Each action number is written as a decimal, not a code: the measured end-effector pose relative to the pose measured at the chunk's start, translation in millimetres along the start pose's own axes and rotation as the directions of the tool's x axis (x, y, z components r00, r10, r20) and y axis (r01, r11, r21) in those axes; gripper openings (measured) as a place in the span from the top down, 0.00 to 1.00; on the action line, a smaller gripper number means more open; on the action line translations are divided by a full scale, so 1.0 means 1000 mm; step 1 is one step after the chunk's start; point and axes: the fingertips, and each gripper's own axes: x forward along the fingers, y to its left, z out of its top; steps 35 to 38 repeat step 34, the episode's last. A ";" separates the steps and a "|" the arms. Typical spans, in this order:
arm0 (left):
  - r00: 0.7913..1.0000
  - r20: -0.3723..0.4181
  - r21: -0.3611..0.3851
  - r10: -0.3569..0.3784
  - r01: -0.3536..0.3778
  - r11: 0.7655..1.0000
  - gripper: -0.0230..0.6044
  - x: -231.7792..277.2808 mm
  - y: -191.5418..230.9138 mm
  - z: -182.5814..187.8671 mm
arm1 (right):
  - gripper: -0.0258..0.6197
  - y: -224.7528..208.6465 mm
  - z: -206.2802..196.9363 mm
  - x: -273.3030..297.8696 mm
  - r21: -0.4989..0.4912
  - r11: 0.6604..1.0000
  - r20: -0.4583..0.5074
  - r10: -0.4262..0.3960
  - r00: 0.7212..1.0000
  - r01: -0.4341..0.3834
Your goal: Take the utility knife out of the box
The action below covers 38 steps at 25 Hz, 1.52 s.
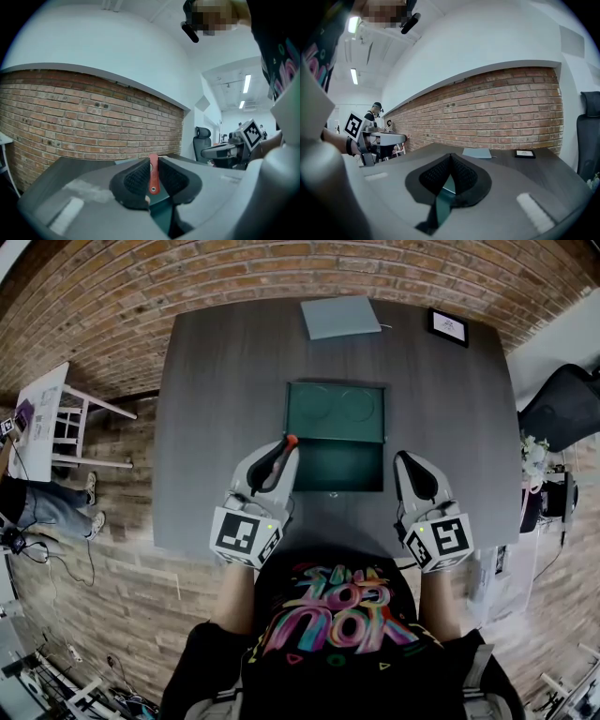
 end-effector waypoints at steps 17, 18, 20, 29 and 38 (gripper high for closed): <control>1.000 -0.017 0.010 -0.012 0.012 1.000 0.87 0.000 0.001 -0.004 | 0.96 0.002 -0.003 0.001 0.011 1.000 -0.007 0.007 1.000 -0.007; 1.000 -0.018 0.007 -0.008 0.008 1.000 0.88 0.000 0.001 -0.004 | 0.96 0.002 -0.003 0.001 0.012 1.000 -0.006 0.007 1.000 -0.007; 1.000 -0.021 0.003 -0.006 0.006 1.000 0.87 0.000 0.001 -0.005 | 0.96 0.001 -0.002 0.000 0.015 1.000 -0.006 0.005 1.000 -0.005; 0.999 -0.031 0.014 -0.031 0.031 0.999 0.87 0.005 -0.003 -0.007 | 0.96 0.001 -0.003 0.001 0.015 1.000 -0.007 0.012 1.000 -0.012; 0.999 -0.044 0.010 -0.022 0.023 1.000 0.87 0.003 -0.003 -0.010 | 0.96 0.002 -0.004 0.001 0.020 1.000 -0.004 0.013 1.000 -0.013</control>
